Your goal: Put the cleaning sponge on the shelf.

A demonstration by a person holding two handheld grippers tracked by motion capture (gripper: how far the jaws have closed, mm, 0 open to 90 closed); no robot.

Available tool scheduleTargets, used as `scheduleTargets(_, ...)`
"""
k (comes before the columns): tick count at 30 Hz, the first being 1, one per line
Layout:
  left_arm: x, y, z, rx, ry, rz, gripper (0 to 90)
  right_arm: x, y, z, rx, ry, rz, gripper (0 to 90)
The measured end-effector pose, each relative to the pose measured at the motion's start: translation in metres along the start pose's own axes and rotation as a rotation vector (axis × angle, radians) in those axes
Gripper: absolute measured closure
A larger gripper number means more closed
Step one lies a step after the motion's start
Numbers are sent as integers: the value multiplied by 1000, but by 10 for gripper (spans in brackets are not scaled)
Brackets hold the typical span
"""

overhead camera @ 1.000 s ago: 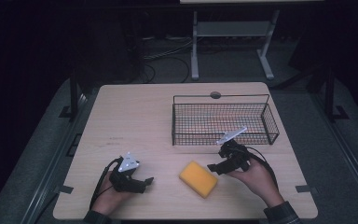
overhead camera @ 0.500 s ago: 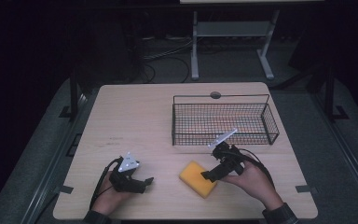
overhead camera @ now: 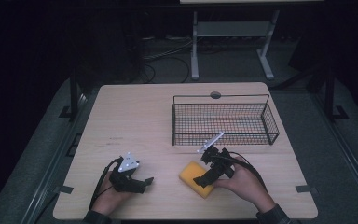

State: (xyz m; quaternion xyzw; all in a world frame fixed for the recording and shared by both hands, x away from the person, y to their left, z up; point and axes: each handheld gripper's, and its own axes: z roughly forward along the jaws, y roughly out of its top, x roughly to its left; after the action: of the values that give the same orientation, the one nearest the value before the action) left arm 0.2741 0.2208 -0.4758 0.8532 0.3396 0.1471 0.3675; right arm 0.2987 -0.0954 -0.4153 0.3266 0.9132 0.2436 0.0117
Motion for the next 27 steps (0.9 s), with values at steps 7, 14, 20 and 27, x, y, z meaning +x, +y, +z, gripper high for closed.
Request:
scheduleTargets(7,0,0,0,2,0,0,136,6,4,11,31,-2,-17,16)
scheduleTargets(14,0,0,0,2,-1,3,136,11,6,25,70,-9,-39,16)
scheduleTargets(20,0,0,0,5,-1,4,136,14,6,36,97,-8,-45,20)
scheduleTargets(27,0,0,0,2,0,4,136,16,5,41,110,-9,-54,59)
